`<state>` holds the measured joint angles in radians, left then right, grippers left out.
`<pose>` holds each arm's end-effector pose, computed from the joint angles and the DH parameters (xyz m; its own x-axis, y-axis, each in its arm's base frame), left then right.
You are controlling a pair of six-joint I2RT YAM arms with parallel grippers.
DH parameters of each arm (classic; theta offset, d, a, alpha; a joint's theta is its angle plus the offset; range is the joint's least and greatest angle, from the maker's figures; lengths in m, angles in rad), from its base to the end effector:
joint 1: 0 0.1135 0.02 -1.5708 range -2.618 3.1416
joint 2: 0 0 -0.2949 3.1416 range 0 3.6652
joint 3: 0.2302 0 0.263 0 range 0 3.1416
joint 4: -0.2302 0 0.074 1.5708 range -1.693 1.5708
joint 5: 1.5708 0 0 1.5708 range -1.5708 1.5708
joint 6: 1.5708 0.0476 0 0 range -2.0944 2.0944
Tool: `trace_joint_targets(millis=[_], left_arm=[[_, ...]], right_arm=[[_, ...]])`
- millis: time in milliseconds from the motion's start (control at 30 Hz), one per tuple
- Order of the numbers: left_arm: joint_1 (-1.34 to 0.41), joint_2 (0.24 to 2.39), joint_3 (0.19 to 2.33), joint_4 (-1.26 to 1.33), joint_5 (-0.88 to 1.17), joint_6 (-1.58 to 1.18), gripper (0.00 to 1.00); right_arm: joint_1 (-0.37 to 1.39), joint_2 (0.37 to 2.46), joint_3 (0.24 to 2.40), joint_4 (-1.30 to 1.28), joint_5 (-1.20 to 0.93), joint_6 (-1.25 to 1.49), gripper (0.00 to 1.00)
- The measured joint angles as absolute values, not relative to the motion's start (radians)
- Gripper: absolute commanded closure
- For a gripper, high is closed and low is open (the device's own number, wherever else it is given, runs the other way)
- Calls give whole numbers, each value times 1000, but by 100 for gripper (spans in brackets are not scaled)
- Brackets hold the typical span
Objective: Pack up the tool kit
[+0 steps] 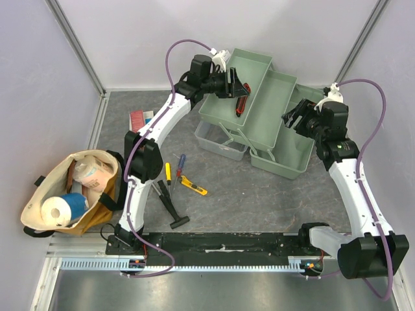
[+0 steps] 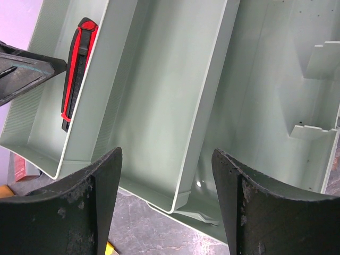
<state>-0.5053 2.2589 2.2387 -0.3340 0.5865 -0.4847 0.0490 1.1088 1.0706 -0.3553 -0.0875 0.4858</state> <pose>0.4870 -0.2995 0.3567 -0.6680 -0.0739 -0.7404 0.6172 0.5007 -0.6069 0.2583 0.0168 0.3811 -0.3991 0.4461 -0.8011 0.0644 0.8851 0.4609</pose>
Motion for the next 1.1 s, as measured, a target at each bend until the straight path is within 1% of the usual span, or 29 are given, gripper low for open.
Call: trace_joint_targets(millis=[300,467,667,767,900,1000,1100], left_arm=[[-505,2232,2234,-392,559,-422,31],[-496,2080,2163,-469,467,-374,32],[-451,1782,1961,-532,360,-342,34],[-433,1669,1847,-591,292,-344,34],[-434,1549,1631,-677,224,-408,34],[-436,1487,1470,-733,185,-483,34],[-436,1448,1352,-771,157,-550,34]], right_arm=[[49,1112,1071,-355,-68,504,24],[49,1119,1071,-354,-61,508,25],[49,1145,1071,-353,-47,517,24],[49,1154,1071,-353,-35,527,23],[50,1161,1071,-354,18,542,22],[50,1161,1071,-354,58,556,22],[50,1164,1071,-354,91,567,22]])
